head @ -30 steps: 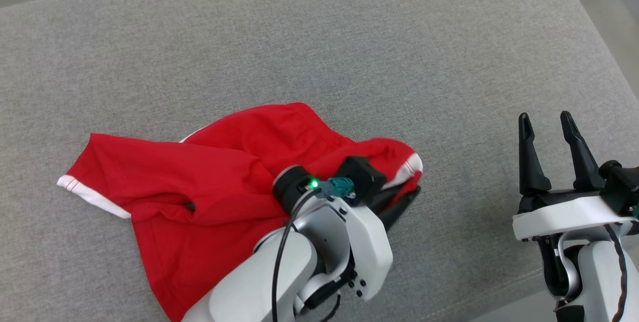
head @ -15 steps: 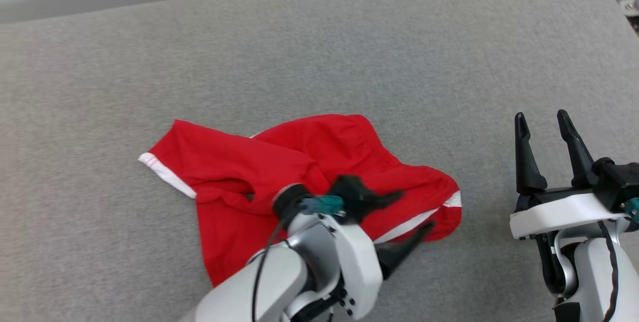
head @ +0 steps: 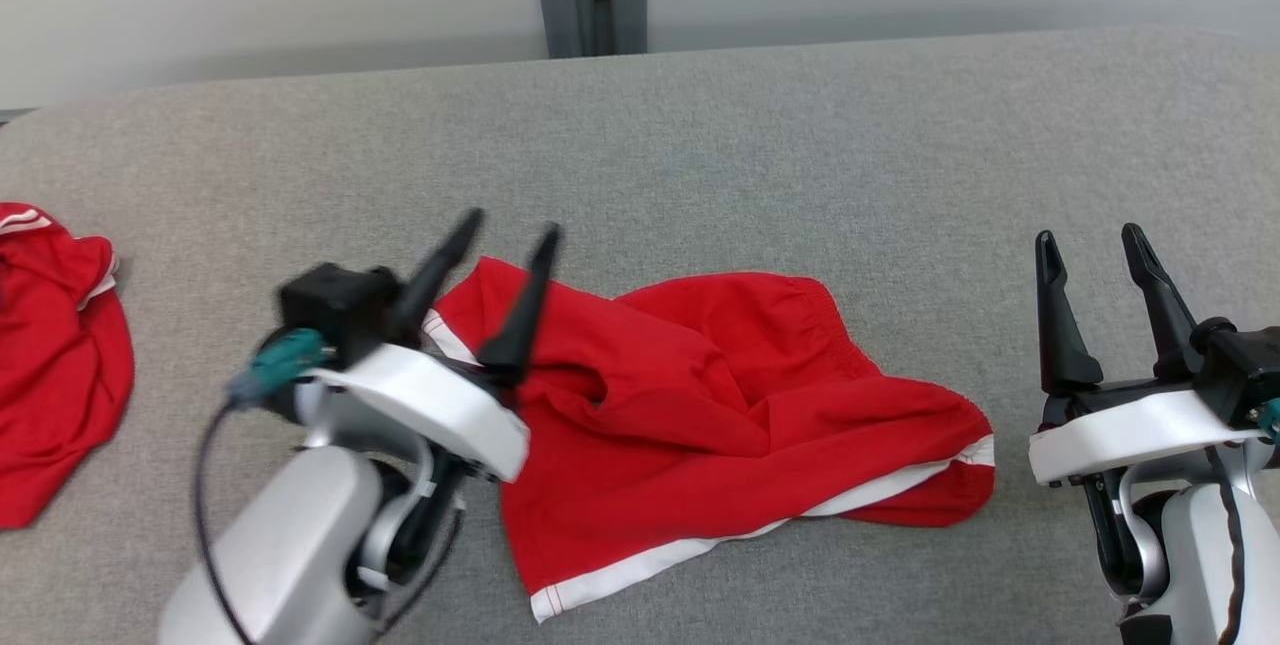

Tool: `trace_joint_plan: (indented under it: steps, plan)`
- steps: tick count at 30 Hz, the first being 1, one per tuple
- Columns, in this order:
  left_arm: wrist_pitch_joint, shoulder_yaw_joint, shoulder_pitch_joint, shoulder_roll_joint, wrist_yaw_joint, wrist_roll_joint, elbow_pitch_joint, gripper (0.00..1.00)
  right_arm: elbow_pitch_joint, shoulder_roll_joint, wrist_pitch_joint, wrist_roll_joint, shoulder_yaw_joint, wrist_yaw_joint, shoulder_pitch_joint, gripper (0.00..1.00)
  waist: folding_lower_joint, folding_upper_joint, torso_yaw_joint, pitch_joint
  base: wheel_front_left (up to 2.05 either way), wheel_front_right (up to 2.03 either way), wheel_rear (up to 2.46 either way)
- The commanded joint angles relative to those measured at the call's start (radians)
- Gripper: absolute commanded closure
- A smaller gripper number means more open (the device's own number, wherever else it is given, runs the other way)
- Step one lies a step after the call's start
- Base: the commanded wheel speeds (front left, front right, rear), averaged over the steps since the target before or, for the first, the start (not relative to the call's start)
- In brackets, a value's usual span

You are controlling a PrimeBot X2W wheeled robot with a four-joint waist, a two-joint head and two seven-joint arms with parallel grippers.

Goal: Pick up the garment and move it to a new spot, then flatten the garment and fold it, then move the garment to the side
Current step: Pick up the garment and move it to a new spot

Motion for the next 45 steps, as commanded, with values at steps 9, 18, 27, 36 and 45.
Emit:
trace_joint_plan:
  steps: [9,18,27,36,45]
  plan:
    - [-0.185,0.222,0.107,0.094,0.091,-0.022,-0.006,0.0,-0.029,-0.006,0.021,-0.006,-0.001,0.0,0.045,0.0,0.0,-0.0001,0.024,-0.058,0.0,0.0,0.0]
    - [-0.214,0.296,0.267,0.142,0.138,0.044,-0.042,0.0,-0.046,-0.006,0.041,0.013,0.007,0.0,0.132,0.0,0.0,-0.0001,0.025,-0.117,0.0,0.0,0.0]
    - [-0.176,0.254,0.39,0.185,0.177,0.084,-0.099,0.0,-0.086,-0.006,0.072,0.023,0.036,0.0,0.216,0.0,0.0,-0.0001,0.005,-0.158,0.0,0.0,0.0]
    - [-0.159,0.252,0.452,0.198,0.211,0.081,-0.129,0.0,-0.13,-0.006,0.099,0.031,0.019,0.0,0.279,0.0,0.0,-0.0001,-0.002,-0.19,0.0,0.0,0.0]
    - [-0.147,0.243,0.449,0.195,0.224,0.085,-0.142,0.0,-0.152,-0.006,0.11,0.031,0.014,0.0,0.291,0.0,0.0,-0.0001,-0.002,-0.187,0.0,0.0,0.0]
